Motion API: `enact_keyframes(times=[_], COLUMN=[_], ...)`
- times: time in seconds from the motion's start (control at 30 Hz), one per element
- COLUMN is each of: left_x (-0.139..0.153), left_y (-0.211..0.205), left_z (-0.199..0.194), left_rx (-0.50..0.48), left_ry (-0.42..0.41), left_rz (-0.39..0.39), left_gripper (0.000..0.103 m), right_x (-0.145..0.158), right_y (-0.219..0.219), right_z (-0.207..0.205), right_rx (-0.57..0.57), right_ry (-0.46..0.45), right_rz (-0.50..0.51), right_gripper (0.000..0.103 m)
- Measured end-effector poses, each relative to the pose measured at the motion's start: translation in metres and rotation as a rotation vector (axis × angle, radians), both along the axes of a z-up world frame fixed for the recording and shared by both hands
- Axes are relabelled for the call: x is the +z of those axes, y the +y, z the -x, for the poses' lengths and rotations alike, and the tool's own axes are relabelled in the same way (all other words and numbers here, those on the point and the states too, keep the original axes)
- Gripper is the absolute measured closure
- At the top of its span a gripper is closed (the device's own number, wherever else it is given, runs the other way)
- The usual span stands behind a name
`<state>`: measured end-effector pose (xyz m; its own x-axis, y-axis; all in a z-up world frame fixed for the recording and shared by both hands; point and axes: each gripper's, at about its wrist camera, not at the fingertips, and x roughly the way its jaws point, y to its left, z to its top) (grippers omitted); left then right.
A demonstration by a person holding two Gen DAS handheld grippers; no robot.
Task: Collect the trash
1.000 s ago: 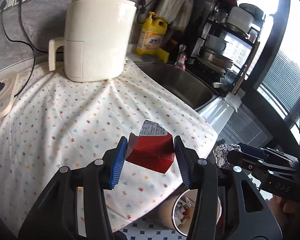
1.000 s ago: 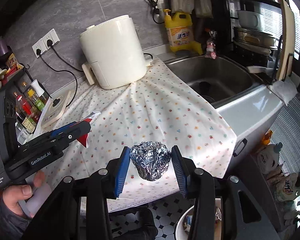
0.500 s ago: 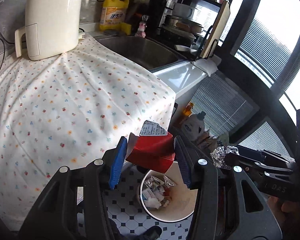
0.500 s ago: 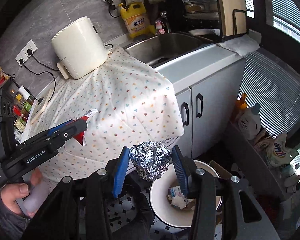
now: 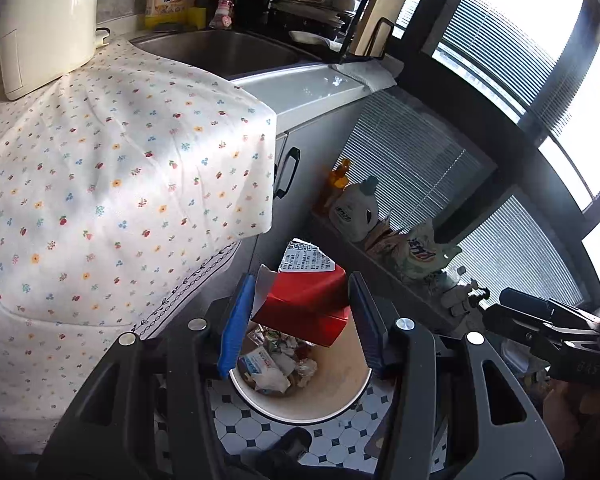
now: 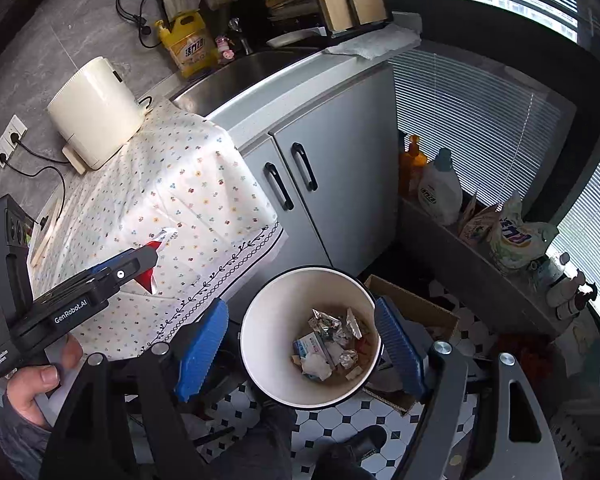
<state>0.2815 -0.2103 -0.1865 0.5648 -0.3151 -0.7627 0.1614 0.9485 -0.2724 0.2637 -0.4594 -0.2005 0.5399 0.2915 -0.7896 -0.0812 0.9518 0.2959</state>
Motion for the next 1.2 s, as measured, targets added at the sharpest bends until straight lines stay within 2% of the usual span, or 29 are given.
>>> enact_keyframes(times=[0.37, 0.43, 0.47, 0.53, 0.57, 0.6, 0.67, 0.9, 1.2], left_x=[-0.039, -0.046, -0.048, -0.051, -0.050, -0.048, -0.040, 0.003, 0.064], left_y=[-0.040, -0.047, -0.049, -0.052, -0.053, -0.053, -0.050, -0.020, 0.036], left_z=[0.002, 0.003, 0.004, 0.005, 0.006, 0.008, 0.012, 0.029, 0.056], left_rx=[-0.109, -0.118, -0.119, -0.120, -0.119, -0.111, -0.092, 0.007, 0.104], left_ry=[0.093, 0.115, 0.124, 0.132, 0.133, 0.127, 0.101, 0.049, -0.047], left_rz=[0.025, 0.051, 0.063, 0.082, 0.085, 0.083, 0.085, 0.034, 0.002], left_gripper=[0.052, 0.048, 0.042, 0.040, 0.034, 0.023, 0.018, 0.013, 0.006], right_x=[-0.012, -0.014, -0.015, -0.015, -0.015, -0.015, -0.014, 0.002, 0.046], right_y=[-0.032, -0.036, -0.037, -0.039, -0.041, -0.042, -0.043, -0.036, -0.007], right_z=[0.034, 0.039, 0.042, 0.046, 0.048, 0.050, 0.051, 0.048, 0.042], right_rx=[-0.095, -0.101, -0.103, -0.109, -0.111, -0.112, -0.109, -0.061, 0.008], right_ry=[0.030, 0.035, 0.038, 0.042, 0.042, 0.041, 0.037, 0.019, -0.040], right_rz=[0.008, 0.018, 0.024, 0.032, 0.034, 0.036, 0.036, -0.010, -0.039], right_gripper=[0.027, 0.027, 0.027, 0.026, 0.025, 0.024, 0.023, 0.020, 0.014])
